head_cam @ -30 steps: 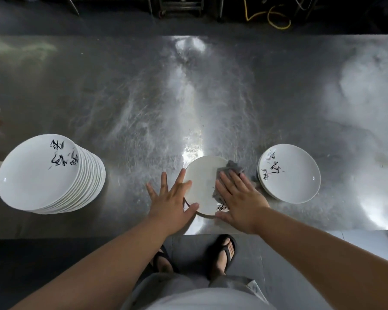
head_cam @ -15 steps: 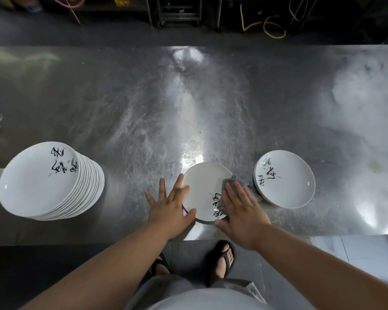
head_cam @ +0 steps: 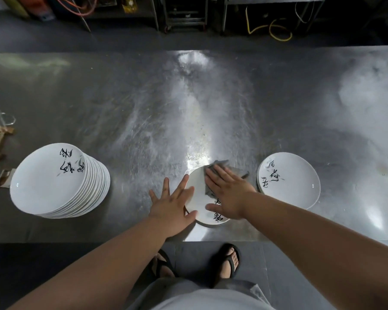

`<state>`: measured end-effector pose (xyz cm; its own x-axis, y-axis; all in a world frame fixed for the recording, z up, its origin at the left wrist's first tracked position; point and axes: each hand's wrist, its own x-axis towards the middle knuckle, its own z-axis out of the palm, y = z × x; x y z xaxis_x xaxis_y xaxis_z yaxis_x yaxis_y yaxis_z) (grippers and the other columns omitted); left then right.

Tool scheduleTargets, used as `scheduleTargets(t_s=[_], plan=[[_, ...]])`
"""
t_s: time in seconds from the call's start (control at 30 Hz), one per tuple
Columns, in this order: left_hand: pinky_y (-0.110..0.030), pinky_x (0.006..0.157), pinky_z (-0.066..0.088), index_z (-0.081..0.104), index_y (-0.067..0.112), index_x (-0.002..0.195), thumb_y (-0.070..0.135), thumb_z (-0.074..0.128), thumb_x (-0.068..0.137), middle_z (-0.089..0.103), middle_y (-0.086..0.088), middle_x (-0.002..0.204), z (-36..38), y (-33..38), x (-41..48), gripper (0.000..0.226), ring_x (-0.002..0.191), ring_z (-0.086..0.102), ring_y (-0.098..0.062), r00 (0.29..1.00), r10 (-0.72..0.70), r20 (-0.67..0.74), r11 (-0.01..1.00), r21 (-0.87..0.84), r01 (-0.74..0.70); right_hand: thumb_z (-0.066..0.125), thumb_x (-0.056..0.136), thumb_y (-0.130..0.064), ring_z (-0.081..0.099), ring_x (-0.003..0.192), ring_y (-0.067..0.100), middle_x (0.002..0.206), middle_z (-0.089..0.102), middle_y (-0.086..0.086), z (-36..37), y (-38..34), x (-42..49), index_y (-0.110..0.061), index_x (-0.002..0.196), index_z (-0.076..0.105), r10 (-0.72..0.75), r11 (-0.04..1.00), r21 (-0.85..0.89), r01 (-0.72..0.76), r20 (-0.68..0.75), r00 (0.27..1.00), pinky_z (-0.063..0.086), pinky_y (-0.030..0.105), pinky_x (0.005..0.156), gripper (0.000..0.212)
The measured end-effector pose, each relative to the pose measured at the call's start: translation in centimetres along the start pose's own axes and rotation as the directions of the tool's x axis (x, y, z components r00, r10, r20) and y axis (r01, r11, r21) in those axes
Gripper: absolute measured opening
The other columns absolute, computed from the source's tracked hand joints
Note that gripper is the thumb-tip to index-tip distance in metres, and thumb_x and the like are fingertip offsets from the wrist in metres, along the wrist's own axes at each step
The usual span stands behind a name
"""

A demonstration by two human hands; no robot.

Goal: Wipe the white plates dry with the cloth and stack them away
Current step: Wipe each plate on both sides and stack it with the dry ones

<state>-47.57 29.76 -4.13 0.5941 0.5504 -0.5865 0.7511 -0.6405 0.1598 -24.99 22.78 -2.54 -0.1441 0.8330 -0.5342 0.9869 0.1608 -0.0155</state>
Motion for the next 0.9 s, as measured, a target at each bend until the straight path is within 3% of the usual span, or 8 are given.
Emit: scheduleTargets(t_s=[0.1,0.33,0.4,0.6,0.77,0.9], plan=[[-0.078,0.118,0.001,0.002,0.043,0.163,0.078,0.030,0.096,-0.049,0.026,0.154,0.1,-0.1,-0.1,0.081,0.155,-0.028,-0.038,1.000,-0.001,-0.015,1.000,-0.003,0.001,0.007,0.097,-0.080,-0.033,0.154,0.021,0.169,-0.032,-0.002,-0.7,-0.6,1.8,-0.021,0.163,-0.020,-0.048,0.998,-0.035,0.047,-0.004,0.999,-0.014,0.044,0.128,0.093],[-0.078,0.118,-0.004,0.001,0.042,0.164,0.080,0.029,0.094,-0.050,0.026,0.153,0.5,-0.3,-0.1,0.084,0.152,-0.034,-0.036,1.000,-0.016,-0.004,0.999,-0.030,0.016,-0.009,0.090,-0.080,-0.037,0.152,0.023,0.167,-0.034,0.003,1.8,-0.5,-4.0,-0.014,0.161,-0.024,0.193,0.978,0.076,-0.196,0.038,0.980,-0.013,0.045,0.129,0.098],[-0.079,0.117,-0.004,0.001,0.042,0.163,0.079,0.030,0.095,-0.050,0.025,0.154,0.3,-0.2,-0.1,0.083,0.152,-0.035,-0.037,1.000,-0.010,-0.004,0.999,-0.031,0.010,-0.004,0.091,-0.082,-0.038,0.152,0.024,0.166,-0.035,0.005,1.4,-1.3,-3.2,-0.012,0.160,-0.026,0.231,0.966,0.099,-0.240,0.096,0.968,-0.012,0.046,0.129,0.101],[-0.078,0.118,-0.002,0.004,0.042,0.164,0.081,0.030,0.094,-0.049,0.027,0.153,0.4,-0.4,0.0,0.085,0.154,-0.031,-0.034,0.999,-0.022,-0.032,0.999,-0.046,0.021,0.009,0.097,-0.079,-0.036,0.152,0.022,0.167,-0.034,0.001,-1.4,-1.3,2.2,-0.017,0.162,-0.022,0.086,0.995,0.045,-0.089,0.070,0.994,-0.015,0.045,0.128,0.096],[-0.077,0.118,-0.005,0.002,0.039,0.164,0.085,0.027,0.091,-0.051,0.020,0.155,0.6,-0.3,0.1,0.089,0.152,-0.035,-0.035,0.999,-0.040,-0.023,0.999,-0.019,0.040,-0.008,0.090,-0.080,-0.041,0.150,0.024,0.165,-0.037,0.006,2.4,-1.5,-4.6,-0.014,0.159,-0.026,0.202,0.965,0.158,-0.208,0.055,0.978,-0.015,0.046,0.128,0.098],[-0.076,0.119,-0.008,0.026,0.031,0.155,0.088,0.031,0.087,-0.045,0.011,0.162,0.6,0.4,-0.3,0.088,0.150,-0.041,-0.029,0.999,0.031,-0.044,0.999,0.014,-0.031,0.003,0.096,-0.080,-0.037,0.151,0.027,0.167,-0.034,0.008,2.4,-2.6,-6.0,-0.011,0.160,-0.025,0.259,0.944,0.177,-0.279,0.126,0.958,-0.013,0.045,0.128,0.098]])
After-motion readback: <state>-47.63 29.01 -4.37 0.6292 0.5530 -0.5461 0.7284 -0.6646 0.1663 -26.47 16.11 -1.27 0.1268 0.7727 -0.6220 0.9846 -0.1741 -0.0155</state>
